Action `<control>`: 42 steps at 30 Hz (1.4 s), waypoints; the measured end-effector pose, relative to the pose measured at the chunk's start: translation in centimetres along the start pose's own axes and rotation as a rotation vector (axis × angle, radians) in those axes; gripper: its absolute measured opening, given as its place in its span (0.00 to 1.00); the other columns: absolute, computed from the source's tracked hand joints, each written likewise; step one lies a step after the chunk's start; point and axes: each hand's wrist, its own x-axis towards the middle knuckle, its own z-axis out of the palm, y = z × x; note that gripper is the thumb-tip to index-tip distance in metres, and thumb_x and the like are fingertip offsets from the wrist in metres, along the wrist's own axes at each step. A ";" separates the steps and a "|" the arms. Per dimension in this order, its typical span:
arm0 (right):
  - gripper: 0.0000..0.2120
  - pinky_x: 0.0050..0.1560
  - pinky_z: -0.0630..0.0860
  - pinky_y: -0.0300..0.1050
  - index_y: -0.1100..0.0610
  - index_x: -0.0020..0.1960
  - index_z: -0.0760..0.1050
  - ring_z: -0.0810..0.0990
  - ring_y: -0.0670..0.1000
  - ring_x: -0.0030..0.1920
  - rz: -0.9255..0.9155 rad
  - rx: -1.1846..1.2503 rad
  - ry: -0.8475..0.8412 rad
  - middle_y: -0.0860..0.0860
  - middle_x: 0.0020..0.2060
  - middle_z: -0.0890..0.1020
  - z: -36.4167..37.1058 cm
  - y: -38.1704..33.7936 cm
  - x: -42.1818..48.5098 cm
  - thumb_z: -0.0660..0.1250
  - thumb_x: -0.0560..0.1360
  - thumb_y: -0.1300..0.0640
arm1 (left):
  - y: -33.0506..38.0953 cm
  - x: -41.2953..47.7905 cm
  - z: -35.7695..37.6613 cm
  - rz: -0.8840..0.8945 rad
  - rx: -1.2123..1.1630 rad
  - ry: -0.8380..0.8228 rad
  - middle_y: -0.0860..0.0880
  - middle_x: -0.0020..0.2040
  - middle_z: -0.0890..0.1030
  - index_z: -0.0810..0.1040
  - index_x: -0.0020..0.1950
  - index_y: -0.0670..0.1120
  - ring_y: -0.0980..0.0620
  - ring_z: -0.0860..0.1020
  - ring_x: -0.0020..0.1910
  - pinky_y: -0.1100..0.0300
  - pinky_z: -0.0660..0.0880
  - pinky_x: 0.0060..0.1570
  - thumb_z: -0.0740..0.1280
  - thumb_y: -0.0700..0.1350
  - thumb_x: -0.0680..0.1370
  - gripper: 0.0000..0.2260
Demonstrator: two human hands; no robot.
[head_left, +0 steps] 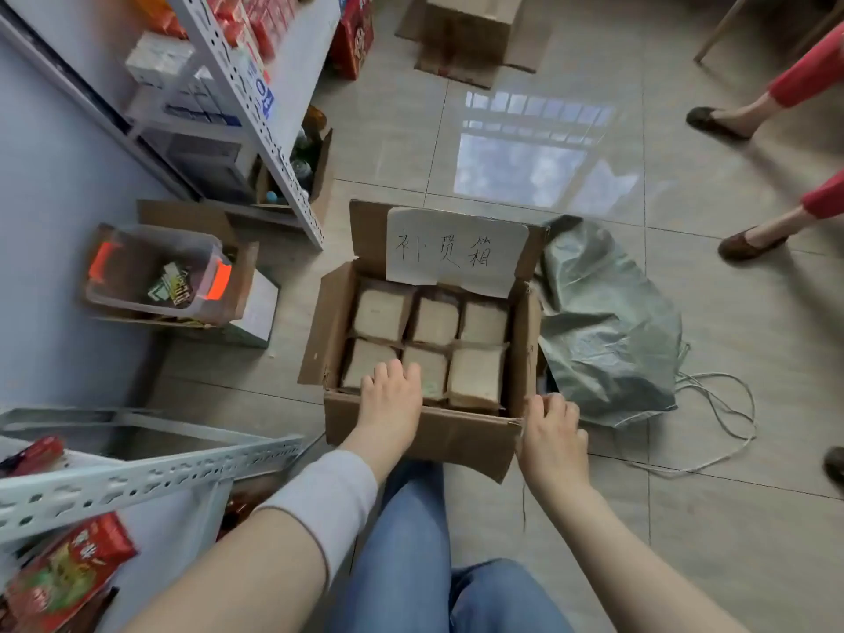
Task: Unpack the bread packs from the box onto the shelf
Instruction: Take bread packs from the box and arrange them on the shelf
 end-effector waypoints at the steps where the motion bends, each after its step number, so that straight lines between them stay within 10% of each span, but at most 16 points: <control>1: 0.17 0.51 0.72 0.48 0.57 0.63 0.63 0.67 0.56 0.60 0.008 0.024 -0.029 0.55 0.60 0.68 0.8 -0.2 1.6 0.60 0.76 0.58 | -0.1 1.7 0.9 0.004 0.001 -0.023 0.42 0.61 0.71 0.65 0.61 0.43 0.42 0.69 0.60 0.52 0.67 0.57 0.62 0.41 0.77 0.14; 11: 0.41 0.67 0.62 0.49 0.68 0.74 0.45 0.64 0.60 0.68 0.344 0.423 -0.304 0.63 0.69 0.64 12.8 -3.0 18.0 0.64 0.75 0.48 | -1.5 21.1 12.1 0.108 -0.021 -0.236 0.40 0.74 0.59 0.55 0.73 0.41 0.43 0.57 0.73 0.52 0.58 0.70 0.63 0.40 0.76 0.28; 25: 0.22 0.46 0.71 0.50 0.60 0.53 0.64 0.77 0.62 0.52 0.517 0.675 -0.220 0.60 0.48 0.78 11.8 -2.3 18.0 0.73 0.69 0.55 | -1.4 25.1 13.1 0.218 0.248 -0.315 0.38 0.66 0.66 0.67 0.66 0.40 0.40 0.63 0.66 0.49 0.59 0.67 0.66 0.42 0.75 0.21; 34: 0.24 0.55 0.74 0.47 0.59 0.58 0.73 0.79 0.55 0.53 0.564 0.971 -0.071 0.57 0.54 0.81 9.8 0.6 16.4 0.77 0.65 0.55 | -1.9 22.9 10.2 0.240 -0.050 -0.312 0.41 0.56 0.78 0.65 0.60 0.42 0.40 0.76 0.54 0.52 0.70 0.44 0.72 0.48 0.70 0.25; 42: 0.24 0.58 0.76 0.56 0.61 0.57 0.75 0.82 0.55 0.50 0.495 1.159 -0.062 0.57 0.50 0.83 8.4 3.1 13.8 0.77 0.64 0.57 | -4.2 13.5 8.8 0.035 -0.546 0.076 0.45 0.49 0.80 0.76 0.54 0.46 0.46 0.76 0.50 0.57 0.70 0.47 0.74 0.47 0.68 0.16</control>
